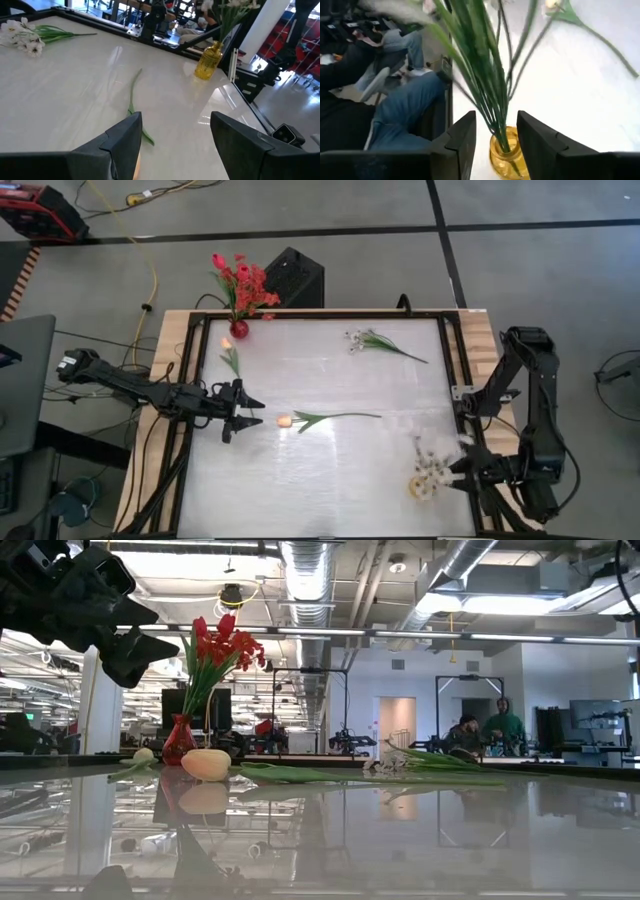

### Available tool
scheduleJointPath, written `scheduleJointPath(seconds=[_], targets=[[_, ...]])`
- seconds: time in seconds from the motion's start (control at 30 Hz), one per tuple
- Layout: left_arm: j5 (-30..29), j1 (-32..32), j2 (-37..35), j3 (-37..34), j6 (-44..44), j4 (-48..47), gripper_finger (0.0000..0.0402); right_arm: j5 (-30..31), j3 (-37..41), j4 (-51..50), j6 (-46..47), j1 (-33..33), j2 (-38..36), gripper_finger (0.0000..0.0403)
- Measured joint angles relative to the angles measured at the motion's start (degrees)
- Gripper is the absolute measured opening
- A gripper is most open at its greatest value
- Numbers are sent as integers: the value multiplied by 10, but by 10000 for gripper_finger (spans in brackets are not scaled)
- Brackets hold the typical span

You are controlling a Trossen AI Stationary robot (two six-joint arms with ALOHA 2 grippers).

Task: Sort flowers into vase by color
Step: Put the bottom white flower into the transparent yellow vase, then put the white flower into the transparent yellow vase

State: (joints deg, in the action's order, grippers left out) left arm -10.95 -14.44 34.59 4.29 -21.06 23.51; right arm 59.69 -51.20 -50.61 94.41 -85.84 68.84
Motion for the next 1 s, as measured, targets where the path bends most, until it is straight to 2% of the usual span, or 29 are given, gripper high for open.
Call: scheduleJointPath(seconds=[0.33, 0.5, 0.67, 0.8, 1.0], targets=[[0, 0, 0, 0, 5, 2, 224, -54, 0, -18, 29, 26, -100, 158], [0, 0, 0, 0, 15, 2, 224, -58, -3, -21, 26, 35, -155, 151], [0, 0, 0, 0, 26, 2, 224, -28, -34, -100, 26, 48, -195, 147], [0, 0, 0, 0, 29, 2, 224, 4, -65, -182, 26, 94, -221, 144], [0, 0, 0, 0, 41, 2, 224, 7, -84, -263, 4, 233, -257, 137]])
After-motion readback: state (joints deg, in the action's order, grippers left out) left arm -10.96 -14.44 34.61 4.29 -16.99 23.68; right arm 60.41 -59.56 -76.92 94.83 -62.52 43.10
